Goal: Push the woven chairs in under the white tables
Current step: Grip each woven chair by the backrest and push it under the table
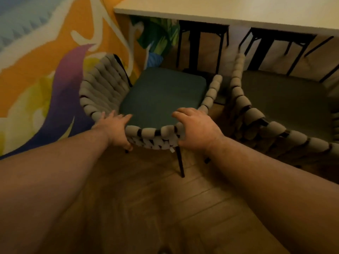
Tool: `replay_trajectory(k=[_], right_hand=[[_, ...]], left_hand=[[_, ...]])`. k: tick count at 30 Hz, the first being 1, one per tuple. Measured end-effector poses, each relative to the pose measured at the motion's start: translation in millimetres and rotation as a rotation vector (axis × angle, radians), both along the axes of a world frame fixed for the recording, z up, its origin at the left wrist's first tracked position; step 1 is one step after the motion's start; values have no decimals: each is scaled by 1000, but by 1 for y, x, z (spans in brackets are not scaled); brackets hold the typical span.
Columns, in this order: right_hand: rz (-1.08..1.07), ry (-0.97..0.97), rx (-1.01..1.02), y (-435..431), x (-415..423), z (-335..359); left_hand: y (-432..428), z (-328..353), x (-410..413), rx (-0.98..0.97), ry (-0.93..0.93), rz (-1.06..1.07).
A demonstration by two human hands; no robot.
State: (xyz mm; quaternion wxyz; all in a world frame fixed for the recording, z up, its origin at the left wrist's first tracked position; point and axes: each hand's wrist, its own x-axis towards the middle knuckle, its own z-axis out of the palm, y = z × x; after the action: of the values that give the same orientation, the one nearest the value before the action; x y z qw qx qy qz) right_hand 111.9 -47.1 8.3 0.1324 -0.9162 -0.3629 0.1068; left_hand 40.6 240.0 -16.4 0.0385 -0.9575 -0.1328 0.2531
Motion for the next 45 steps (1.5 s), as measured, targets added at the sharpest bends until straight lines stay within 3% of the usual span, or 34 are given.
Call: replay_trajectory(k=[5, 10, 16, 25, 31, 36, 45], right_hand=[[45, 270, -120, 80, -7, -23], [51, 183, -291, 110, 2, -54], [17, 257, -479, 134, 27, -57], [7, 244, -460, 132, 26, -56], [-53, 320, -462, 134, 25, -57], [-89, 306, -450, 134, 23, -56], [-176, 81, -422, 155, -9, -71]], left_hand=[[27, -20, 16, 150, 61, -28], [48, -30, 43, 24, 211, -56], [62, -34, 46, -45, 181, -159], [75, -36, 47, -67, 121, -346], [108, -36, 61, -282, 234, -455], [146, -31, 61, -177, 174, -474], [144, -36, 57, -88, 82, -514]])
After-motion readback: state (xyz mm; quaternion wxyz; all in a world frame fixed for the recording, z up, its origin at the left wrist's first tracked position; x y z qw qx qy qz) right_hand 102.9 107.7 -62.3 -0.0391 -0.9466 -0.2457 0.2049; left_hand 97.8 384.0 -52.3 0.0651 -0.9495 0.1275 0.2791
